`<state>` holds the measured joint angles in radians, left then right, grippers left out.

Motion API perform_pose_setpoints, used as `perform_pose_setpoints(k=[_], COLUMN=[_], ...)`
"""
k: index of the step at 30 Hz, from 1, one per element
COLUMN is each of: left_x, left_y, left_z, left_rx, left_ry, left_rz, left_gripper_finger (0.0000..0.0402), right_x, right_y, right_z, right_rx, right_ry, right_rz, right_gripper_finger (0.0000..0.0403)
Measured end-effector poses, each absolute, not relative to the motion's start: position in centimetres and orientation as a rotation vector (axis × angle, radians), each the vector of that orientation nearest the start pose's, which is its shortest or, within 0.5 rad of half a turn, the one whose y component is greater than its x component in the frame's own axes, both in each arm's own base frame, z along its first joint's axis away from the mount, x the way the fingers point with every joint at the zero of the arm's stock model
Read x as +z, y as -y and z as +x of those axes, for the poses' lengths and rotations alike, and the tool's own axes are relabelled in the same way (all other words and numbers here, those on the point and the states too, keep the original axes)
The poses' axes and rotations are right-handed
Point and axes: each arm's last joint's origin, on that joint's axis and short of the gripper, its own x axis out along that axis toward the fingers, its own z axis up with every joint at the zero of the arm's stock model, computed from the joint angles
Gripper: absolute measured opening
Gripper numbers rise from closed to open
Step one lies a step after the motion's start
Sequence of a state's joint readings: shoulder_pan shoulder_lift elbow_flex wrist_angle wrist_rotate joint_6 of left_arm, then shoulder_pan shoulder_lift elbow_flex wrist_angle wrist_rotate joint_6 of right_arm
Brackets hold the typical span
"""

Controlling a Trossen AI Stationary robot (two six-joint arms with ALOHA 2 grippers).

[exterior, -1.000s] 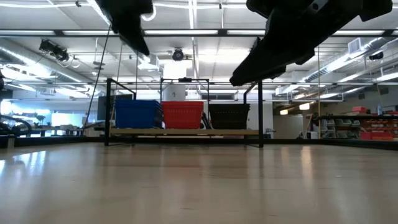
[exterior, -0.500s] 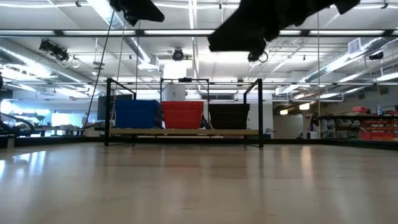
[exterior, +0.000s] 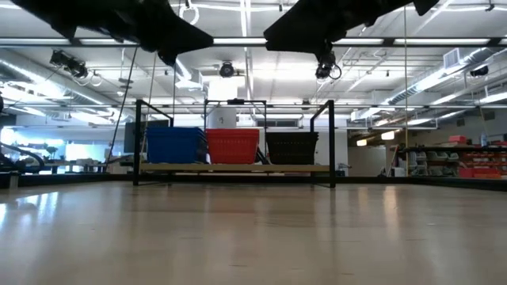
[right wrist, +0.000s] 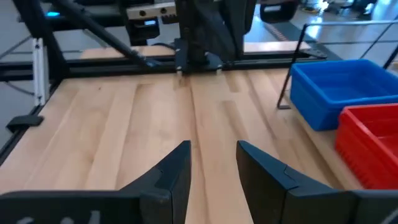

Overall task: Stack baskets on shelf by color
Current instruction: Return to Home Position

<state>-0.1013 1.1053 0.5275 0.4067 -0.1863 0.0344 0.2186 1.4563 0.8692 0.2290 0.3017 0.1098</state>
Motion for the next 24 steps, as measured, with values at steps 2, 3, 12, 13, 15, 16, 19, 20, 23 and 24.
perform_pose_setpoints(k=[2,3,12,13,15,16,19,20,23,24], left_x=[23.4,23.2,23.0,23.2,23.6,23.7,23.3,23.0,22.1,21.9], left_y=[1.9,1.9,2.5,2.6,2.6,2.7,2.6,2.6,2.2,2.0], left_z=[23.2,23.1,22.1,21.9,21.1,20.6,18.9,18.3,16.3,15.8], left_rx=[0.060,0.056,0.029,0.029,0.042,0.047,0.052,0.053,0.069,0.077], left_ry=[-0.188,-0.192,-0.243,-0.242,-0.242,-0.223,-0.154,-0.132,-0.063,-0.039], left_rz=[0.047,0.037,0.041,0.041,0.045,0.044,0.031,0.021,-0.002,-0.007], left_gripper_finger=[0.0028,0.0028,0.0005,0.0006,0.0005,0.0005,0.0004,0.0004,0.0004,0.0004], right_x=[24.5,24.5,24.8,24.9,25.3,25.6,25.8,25.6,24.8,24.5], right_y=[-6.0,-6.0,-5.5,-5.5,-5.4,-5.4,-5.7,-5.8,-5.7,-5.6], right_z=[31.0,31.0,29.9,29.6,29.0,28.6,27.3,26.7,25.0,24.3], right_rx=[-0.107,-0.122,-0.229,-0.234,-0.253,-0.263,-0.253,-0.243,-0.222,-0.219], right_ry=[-0.352,-0.354,-0.412,-0.423,-0.436,-0.440,-0.420,-0.412,-0.376,-0.363], right_rz=[0.017,0.023,-0.005,0.001,-0.001,-0.009,-0.031,-0.036,-0.042,-0.039], right_gripper_finger=[0.0134,0.0134,0.0115,0.0109,0.0094,0.0086,0.0063,0.0056,0.0035,0.0029])
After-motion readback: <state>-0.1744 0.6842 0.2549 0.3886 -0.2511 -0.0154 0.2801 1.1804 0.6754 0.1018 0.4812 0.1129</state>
